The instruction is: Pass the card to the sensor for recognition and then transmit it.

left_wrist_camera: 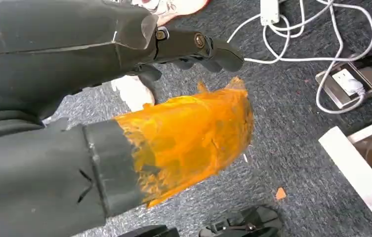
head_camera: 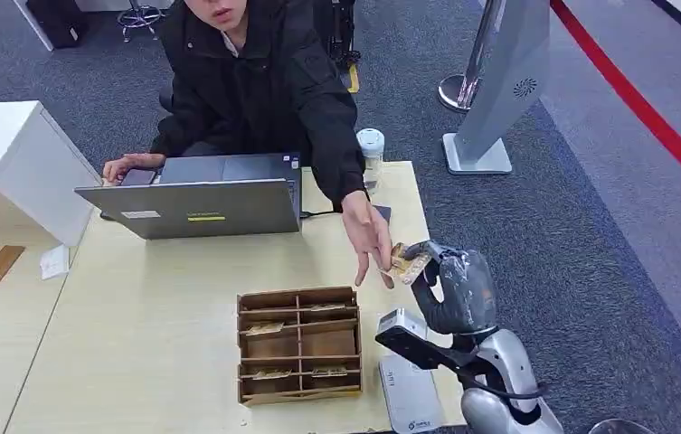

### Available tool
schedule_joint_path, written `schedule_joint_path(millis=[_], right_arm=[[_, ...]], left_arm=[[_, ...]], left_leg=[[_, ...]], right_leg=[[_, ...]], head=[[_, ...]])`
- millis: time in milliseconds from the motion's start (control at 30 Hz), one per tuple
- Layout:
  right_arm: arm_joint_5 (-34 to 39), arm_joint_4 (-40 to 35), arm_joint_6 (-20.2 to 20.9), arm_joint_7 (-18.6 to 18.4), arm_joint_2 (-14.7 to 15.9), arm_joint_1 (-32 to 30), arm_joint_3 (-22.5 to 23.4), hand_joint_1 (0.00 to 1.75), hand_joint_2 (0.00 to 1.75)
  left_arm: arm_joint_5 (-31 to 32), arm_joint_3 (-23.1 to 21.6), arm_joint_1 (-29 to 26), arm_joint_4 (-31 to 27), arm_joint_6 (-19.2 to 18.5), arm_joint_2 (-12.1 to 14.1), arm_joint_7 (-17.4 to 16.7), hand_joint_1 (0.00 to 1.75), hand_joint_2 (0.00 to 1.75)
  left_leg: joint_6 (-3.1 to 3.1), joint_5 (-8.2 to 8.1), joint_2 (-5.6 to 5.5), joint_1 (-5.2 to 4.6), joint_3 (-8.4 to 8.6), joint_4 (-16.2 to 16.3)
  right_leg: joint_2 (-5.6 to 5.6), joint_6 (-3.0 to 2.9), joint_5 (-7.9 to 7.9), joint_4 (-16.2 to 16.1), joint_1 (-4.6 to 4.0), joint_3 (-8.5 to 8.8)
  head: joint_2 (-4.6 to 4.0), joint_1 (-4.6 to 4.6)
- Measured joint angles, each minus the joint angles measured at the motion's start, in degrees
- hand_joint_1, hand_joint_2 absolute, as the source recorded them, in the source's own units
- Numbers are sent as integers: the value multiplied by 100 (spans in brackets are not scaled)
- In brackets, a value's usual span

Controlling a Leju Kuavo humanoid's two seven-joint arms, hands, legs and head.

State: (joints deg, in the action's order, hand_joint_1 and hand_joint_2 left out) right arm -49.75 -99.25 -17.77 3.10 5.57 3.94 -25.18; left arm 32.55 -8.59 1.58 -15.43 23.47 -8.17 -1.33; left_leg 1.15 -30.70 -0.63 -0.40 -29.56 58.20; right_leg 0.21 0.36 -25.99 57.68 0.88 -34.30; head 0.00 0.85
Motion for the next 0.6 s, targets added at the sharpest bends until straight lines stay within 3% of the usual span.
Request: schedule_joint_path(millis=[300,400,433,467,500,533,600], right_arm=[[-13,171,90,-87,-70,178,2,175,175],[-11,330,245,-137,-120,316,-2,175,175],[-9,389,282,-151,-142,362,-7,157,175],[-4,439,304,-151,-157,404,-9,16,175],[0,490,321,-151,-173,443,-13,0,175],[9,544,326,-151,-188,473,-17,0,175],[2,628,291,-214,-210,512,-28,0,175]], left_arm=[[35,-2,8,-28,-110,0,-57,0,0],[-109,0,-27,-82,-553,11,-187,0,0],[-172,2,-67,-159,-775,24,-253,0,0],[-225,4,-118,-240,-980,45,-323,0,0],[-289,11,-191,-344,-1174,61,-400,0,0],[-337,20,-275,-486,-1363,94,-483,0,0],[-155,22,-435,-754,-1225,138,-511,0,0]], left_leg=[[0,0,1,0,-1,0],[0,0,1,1,-1,0],[0,0,1,1,-1,0],[0,0,1,1,-1,0],[0,0,1,1,0,0],[0,0,1,1,0,0],[0,0,-1,1,0,0]], right_leg=[[1,0,0,0,0,0],[1,0,0,1,0,0],[1,0,0,2,0,1],[1,0,0,2,0,1],[2,0,0,3,0,1],[2,-1,0,3,0,0],[0,0,0,2,-3,-4]], head=[[0,-2],[0,0],[0,0],[0,-2],[0,0],[0,0],[0,0]])
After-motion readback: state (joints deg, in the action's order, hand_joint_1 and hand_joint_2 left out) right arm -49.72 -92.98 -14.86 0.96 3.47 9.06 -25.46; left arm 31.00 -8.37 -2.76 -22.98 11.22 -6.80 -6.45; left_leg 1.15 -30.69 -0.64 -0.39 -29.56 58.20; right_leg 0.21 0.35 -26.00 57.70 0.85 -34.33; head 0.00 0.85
